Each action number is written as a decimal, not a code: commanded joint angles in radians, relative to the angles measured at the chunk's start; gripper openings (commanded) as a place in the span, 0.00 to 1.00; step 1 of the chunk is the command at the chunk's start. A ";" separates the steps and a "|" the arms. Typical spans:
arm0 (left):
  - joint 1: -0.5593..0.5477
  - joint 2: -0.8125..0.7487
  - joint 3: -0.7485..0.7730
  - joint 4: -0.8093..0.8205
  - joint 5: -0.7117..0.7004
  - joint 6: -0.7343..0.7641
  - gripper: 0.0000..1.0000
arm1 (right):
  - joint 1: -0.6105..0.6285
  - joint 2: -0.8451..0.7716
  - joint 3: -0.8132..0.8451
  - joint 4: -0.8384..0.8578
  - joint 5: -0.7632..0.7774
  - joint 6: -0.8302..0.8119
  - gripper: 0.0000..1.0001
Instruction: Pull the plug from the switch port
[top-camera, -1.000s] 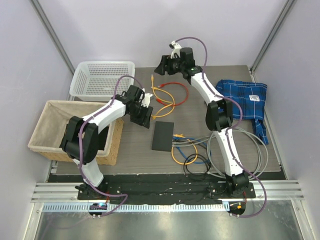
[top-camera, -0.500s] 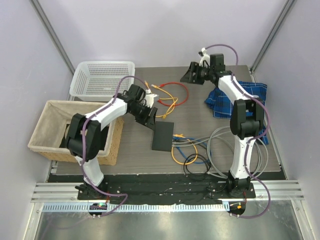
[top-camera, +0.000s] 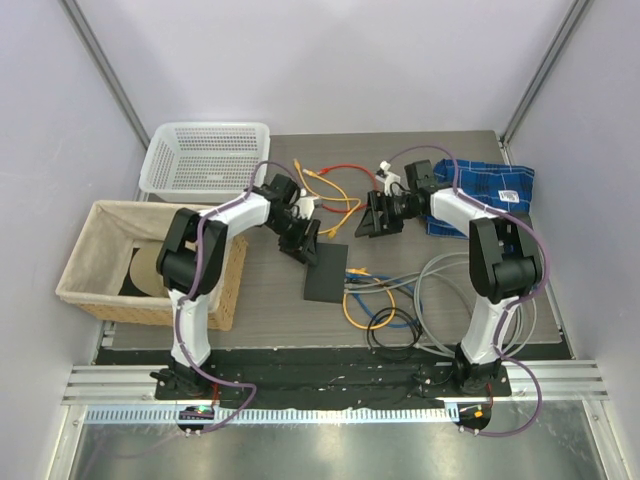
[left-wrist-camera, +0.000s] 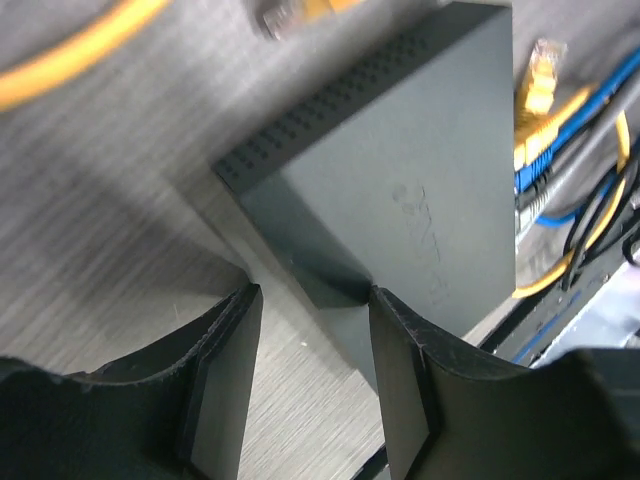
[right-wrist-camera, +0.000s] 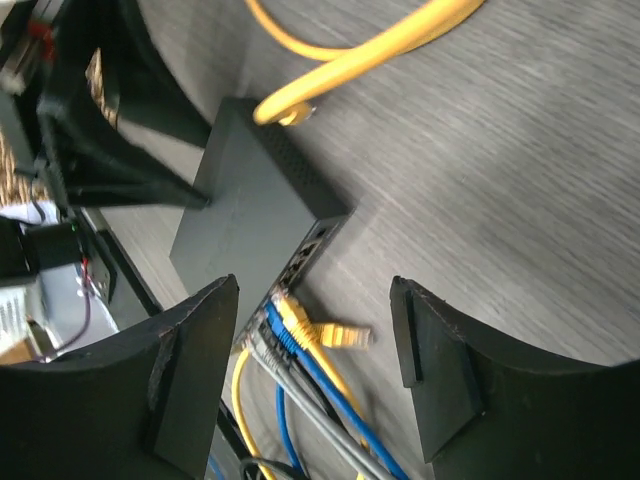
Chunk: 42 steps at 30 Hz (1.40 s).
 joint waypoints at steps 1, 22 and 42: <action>-0.003 0.076 0.063 0.011 -0.187 -0.018 0.52 | -0.001 -0.047 0.017 -0.035 -0.068 -0.115 0.70; 0.038 0.009 0.232 -0.045 -0.089 0.024 0.48 | 0.065 0.169 0.145 -0.192 -0.134 -0.273 0.53; -0.009 0.073 0.124 -0.042 -0.061 -0.050 0.14 | 0.070 0.294 0.203 -0.206 -0.154 -0.284 0.40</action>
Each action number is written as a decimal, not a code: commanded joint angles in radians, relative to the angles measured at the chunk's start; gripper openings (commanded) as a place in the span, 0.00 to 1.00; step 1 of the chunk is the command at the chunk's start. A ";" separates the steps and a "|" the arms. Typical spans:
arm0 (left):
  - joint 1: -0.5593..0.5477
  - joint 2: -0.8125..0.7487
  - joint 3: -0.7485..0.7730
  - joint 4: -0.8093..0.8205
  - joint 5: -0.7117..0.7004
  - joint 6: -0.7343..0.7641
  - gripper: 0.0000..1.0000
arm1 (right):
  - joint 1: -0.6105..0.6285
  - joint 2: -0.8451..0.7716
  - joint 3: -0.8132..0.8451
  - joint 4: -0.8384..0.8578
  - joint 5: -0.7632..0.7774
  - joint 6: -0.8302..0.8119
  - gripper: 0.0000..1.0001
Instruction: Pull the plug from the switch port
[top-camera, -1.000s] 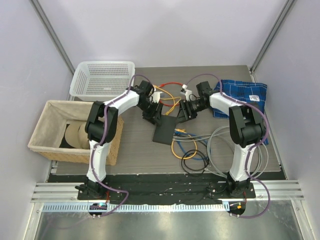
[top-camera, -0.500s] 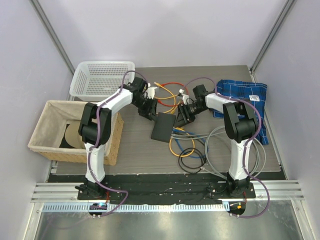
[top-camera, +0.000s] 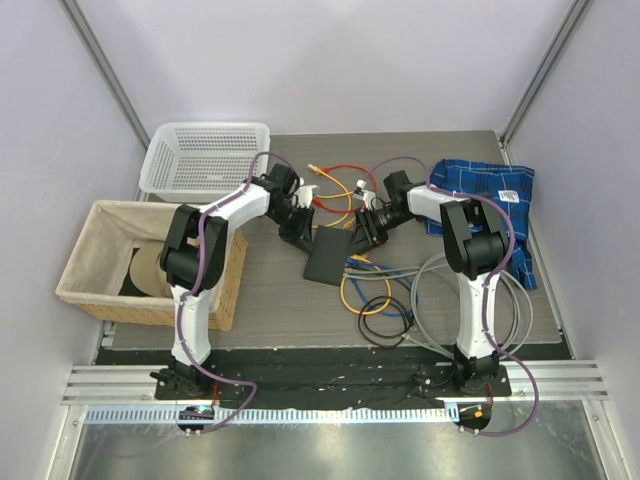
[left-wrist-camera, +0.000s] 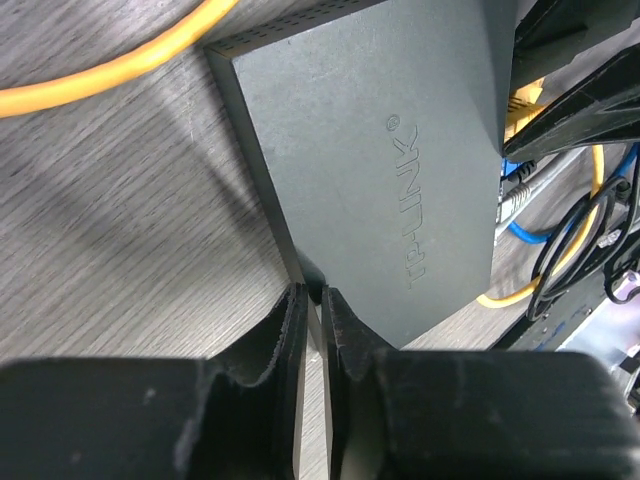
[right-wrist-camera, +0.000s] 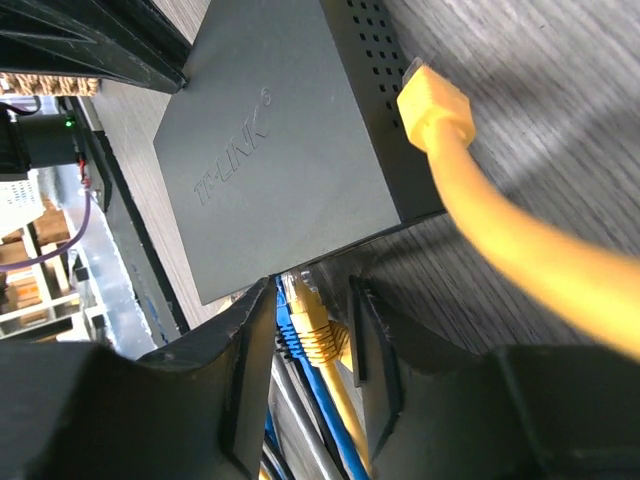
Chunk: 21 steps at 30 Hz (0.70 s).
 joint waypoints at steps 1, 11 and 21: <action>-0.024 0.026 -0.008 0.006 -0.066 -0.006 0.13 | 0.003 0.037 0.039 0.003 0.004 -0.016 0.40; -0.032 0.065 -0.010 0.001 -0.144 0.003 0.11 | 0.001 0.078 0.081 -0.092 0.009 -0.097 0.31; -0.032 0.066 -0.007 0.004 -0.156 0.001 0.10 | 0.064 0.184 0.173 -0.296 0.113 -0.238 0.14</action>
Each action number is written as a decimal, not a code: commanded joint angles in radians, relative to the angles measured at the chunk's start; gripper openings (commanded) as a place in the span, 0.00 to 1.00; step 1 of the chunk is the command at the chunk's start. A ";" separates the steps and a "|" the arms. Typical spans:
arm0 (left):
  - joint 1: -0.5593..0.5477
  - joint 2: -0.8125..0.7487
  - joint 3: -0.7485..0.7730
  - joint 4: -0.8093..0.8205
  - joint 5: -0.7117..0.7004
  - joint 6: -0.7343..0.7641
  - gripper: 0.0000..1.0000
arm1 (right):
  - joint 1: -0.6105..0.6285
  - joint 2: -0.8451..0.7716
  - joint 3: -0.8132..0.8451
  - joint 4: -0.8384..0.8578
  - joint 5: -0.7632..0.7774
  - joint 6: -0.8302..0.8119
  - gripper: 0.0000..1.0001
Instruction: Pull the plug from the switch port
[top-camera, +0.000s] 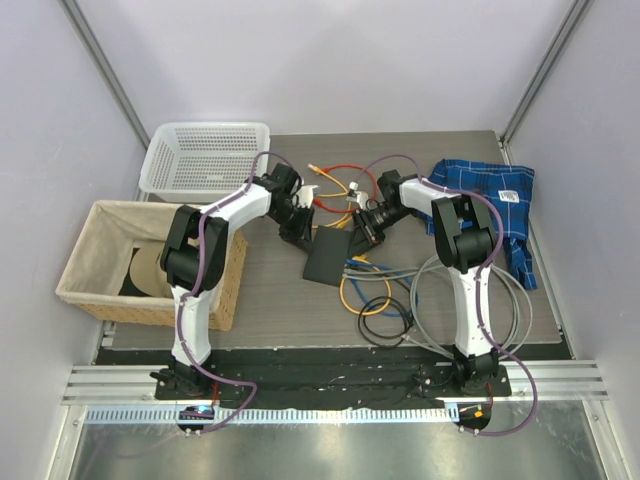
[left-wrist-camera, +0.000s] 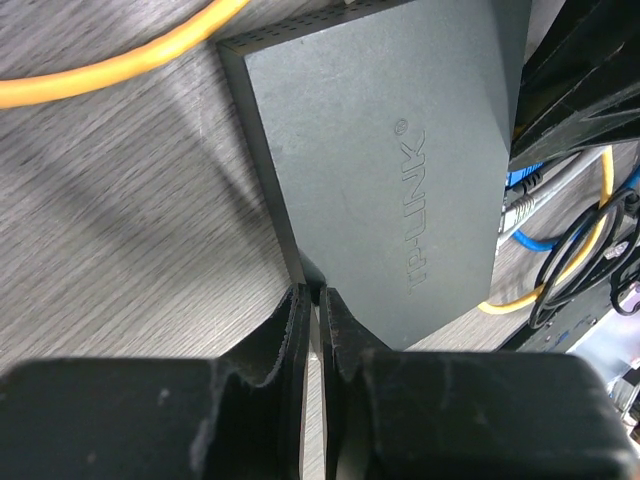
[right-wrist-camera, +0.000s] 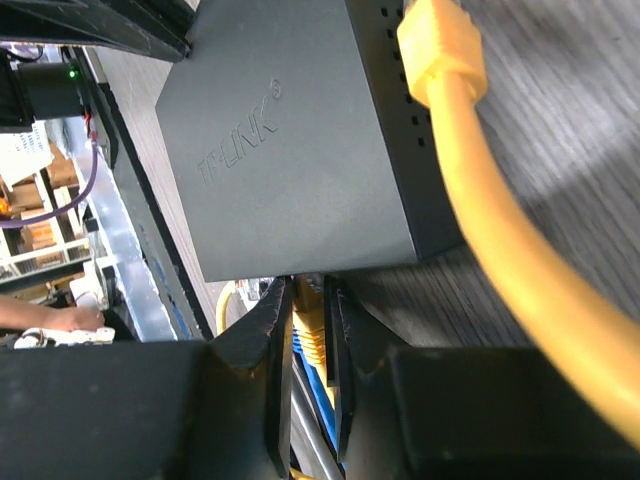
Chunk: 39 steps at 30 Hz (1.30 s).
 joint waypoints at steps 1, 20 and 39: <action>-0.019 0.063 -0.012 0.012 -0.108 0.025 0.10 | 0.046 0.071 0.009 -0.058 0.133 -0.091 0.13; -0.075 0.004 0.018 -0.007 0.121 0.080 0.00 | 0.045 0.084 0.059 -0.012 0.225 -0.054 0.03; -0.065 -0.215 -0.061 0.088 0.035 0.125 0.00 | 0.049 0.074 0.047 0.002 0.265 -0.045 0.01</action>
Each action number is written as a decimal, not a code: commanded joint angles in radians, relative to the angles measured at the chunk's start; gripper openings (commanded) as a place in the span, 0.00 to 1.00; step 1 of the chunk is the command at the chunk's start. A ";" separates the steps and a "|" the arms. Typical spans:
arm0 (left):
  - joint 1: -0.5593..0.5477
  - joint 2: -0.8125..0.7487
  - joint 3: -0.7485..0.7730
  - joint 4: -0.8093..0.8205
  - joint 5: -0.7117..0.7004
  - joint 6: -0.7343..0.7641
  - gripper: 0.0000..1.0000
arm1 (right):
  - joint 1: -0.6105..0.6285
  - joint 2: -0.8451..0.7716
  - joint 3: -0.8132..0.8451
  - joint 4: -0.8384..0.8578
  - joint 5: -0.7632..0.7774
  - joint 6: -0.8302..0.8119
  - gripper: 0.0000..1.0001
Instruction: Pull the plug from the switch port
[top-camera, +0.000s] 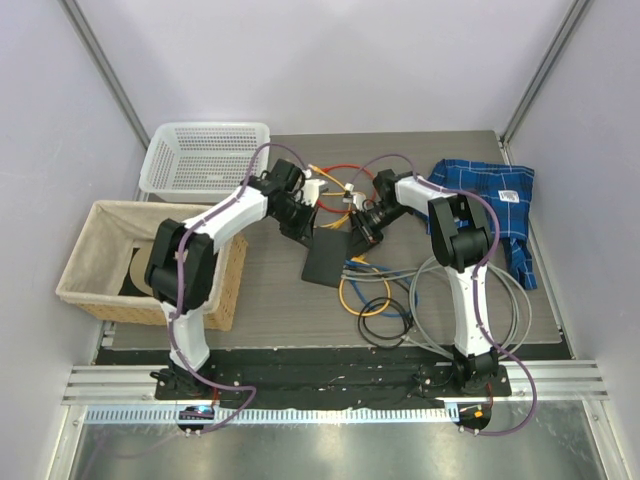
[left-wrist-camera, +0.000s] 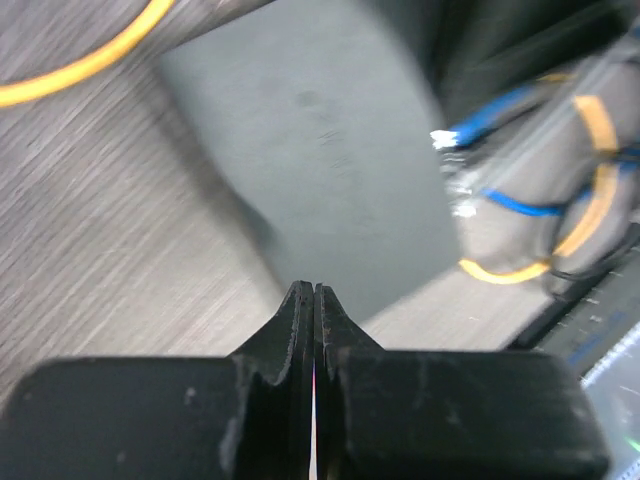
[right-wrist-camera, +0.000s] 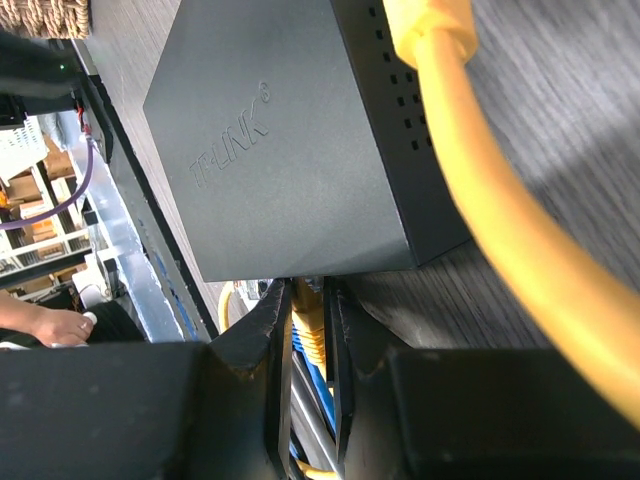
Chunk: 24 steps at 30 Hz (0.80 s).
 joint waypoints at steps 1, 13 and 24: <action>-0.020 -0.052 0.009 0.094 0.125 0.020 0.00 | 0.028 0.042 -0.022 0.092 0.230 -0.031 0.01; -0.058 0.160 0.047 0.051 0.032 0.000 0.00 | 0.023 0.056 0.012 0.092 0.250 -0.036 0.01; -0.056 0.187 -0.023 0.122 -0.079 -0.019 0.00 | -0.030 0.254 0.326 -0.462 0.149 -0.426 0.02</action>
